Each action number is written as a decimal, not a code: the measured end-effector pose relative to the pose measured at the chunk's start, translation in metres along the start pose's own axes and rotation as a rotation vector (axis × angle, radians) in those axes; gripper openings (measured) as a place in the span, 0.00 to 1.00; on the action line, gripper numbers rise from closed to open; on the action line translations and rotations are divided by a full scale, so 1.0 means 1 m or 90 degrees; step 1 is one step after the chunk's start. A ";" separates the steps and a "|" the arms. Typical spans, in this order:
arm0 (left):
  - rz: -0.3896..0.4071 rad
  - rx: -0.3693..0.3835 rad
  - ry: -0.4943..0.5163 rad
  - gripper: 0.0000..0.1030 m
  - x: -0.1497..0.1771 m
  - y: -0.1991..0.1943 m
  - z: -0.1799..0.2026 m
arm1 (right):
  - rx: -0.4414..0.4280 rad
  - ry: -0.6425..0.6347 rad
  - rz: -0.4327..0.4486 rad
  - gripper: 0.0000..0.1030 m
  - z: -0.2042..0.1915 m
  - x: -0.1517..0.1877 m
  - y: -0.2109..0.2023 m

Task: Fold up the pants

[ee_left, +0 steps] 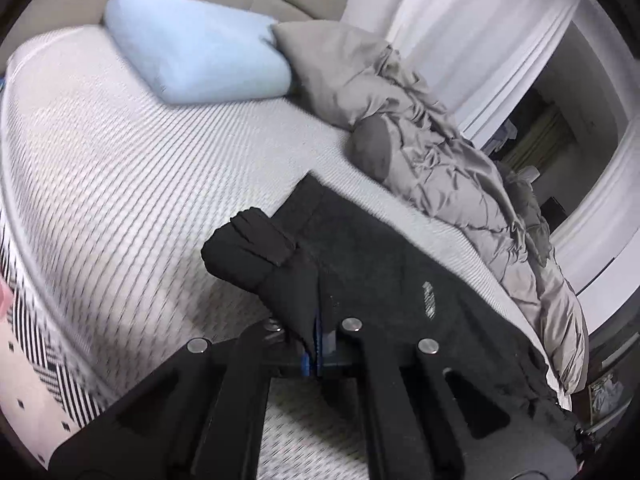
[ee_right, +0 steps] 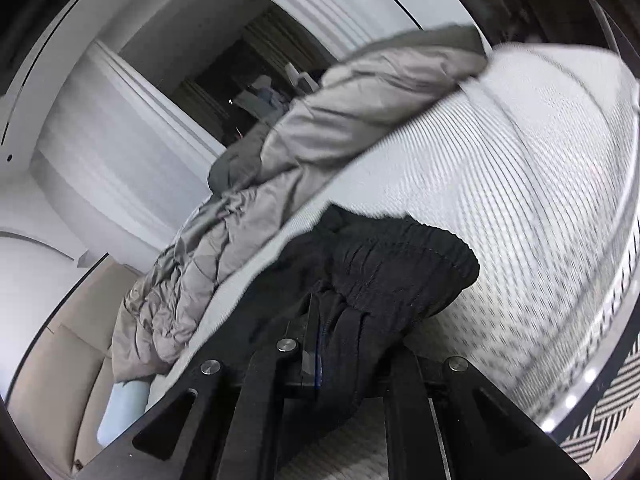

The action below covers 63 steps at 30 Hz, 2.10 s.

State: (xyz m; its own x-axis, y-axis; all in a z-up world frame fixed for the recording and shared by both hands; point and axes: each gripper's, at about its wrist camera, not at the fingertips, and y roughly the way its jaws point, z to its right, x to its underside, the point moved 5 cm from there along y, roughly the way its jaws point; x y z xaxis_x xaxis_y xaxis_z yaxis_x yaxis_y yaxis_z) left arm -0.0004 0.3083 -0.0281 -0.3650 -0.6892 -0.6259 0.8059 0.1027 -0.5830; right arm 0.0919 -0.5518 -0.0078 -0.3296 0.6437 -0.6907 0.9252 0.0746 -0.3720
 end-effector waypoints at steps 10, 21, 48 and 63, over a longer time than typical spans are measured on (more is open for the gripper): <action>-0.077 -0.074 0.033 0.00 -0.119 0.147 0.101 | 0.071 -0.059 -0.073 0.08 -0.087 -0.091 0.168; -0.152 -0.077 -0.034 0.66 -0.149 0.204 0.048 | 0.136 -0.194 -0.171 0.52 -0.109 -0.080 0.277; -0.088 -0.151 0.016 0.07 -0.028 0.138 0.031 | 0.058 -0.118 -0.052 0.89 -0.063 -0.019 0.120; -0.242 0.040 -0.103 0.30 0.056 0.149 0.079 | 0.017 -0.012 -0.238 0.89 0.003 0.008 0.133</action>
State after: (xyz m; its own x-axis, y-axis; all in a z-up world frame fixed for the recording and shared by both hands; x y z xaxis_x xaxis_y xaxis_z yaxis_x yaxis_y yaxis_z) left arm 0.1358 0.2280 -0.1093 -0.5682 -0.7741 -0.2790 0.6561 -0.2216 -0.7214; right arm 0.2119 -0.5389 -0.0641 -0.6477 0.5616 -0.5148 0.7348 0.2819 -0.6170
